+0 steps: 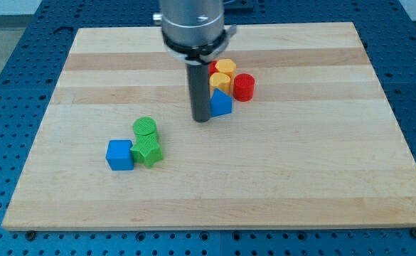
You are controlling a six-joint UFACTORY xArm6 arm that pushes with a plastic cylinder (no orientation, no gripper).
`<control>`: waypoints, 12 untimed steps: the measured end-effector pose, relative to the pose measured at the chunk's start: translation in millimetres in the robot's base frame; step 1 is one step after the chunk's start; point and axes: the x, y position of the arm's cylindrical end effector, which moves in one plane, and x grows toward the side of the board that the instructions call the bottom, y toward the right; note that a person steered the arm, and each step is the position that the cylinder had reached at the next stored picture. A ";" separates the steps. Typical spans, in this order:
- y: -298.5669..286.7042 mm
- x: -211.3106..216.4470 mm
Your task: Push the green circle towards the center
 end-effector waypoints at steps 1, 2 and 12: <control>23.0 -14.8; 25.2 -21.3; -195.5 27.9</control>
